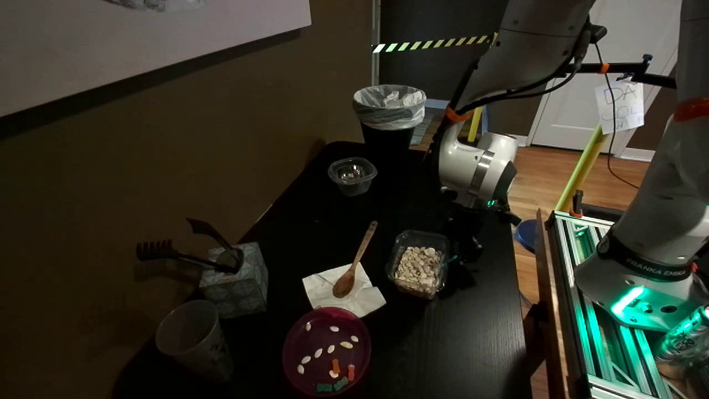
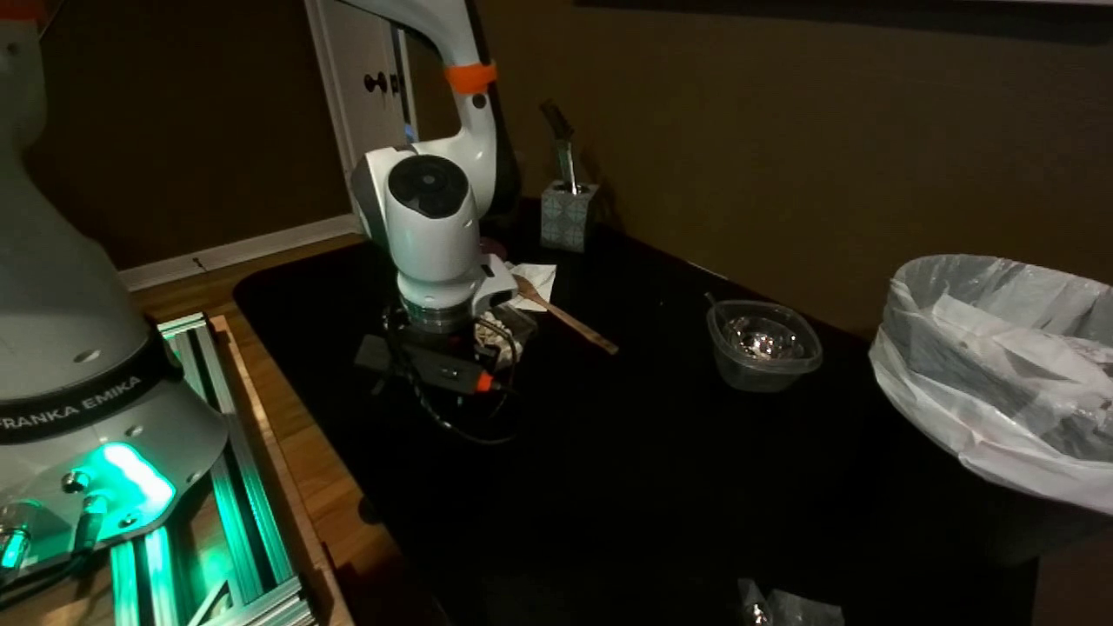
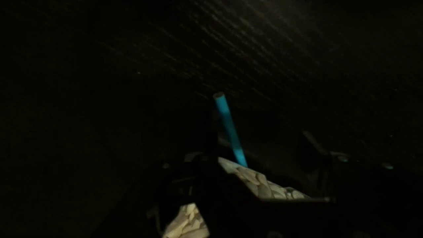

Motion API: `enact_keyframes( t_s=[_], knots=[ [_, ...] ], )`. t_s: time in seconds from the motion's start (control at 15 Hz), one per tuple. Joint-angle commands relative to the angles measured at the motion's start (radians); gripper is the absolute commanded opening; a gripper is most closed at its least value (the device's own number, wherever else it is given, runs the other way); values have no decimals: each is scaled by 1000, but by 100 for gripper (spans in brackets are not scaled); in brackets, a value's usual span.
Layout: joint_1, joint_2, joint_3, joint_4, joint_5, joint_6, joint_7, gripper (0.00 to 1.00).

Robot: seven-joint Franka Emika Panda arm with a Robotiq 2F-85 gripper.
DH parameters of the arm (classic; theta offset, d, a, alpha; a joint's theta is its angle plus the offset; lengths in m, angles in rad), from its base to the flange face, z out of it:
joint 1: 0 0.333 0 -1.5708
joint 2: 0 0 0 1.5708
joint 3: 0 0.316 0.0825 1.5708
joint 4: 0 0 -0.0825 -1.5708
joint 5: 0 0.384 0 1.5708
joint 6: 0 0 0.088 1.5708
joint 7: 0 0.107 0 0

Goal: Move the pencil and place it on the napkin

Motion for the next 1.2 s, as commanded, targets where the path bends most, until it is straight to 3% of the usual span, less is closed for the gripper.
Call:
enact_keyframes(
  t_s=[0.0, 0.27, 0.6, 0.73, 1.13],
  knots=[
    [3, 57, -3, 44, 86, -1, -76, 31],
    [5, 80, -8, 65, 117, -1, -103, 1],
    [5, 71, -14, 70, 145, 7, -119, 2],
    [13, 50, -16, 46, 123, 69, -49, 2],
    [-22, -53, -55, -90, -45, 192, -48, 2]
  ],
)
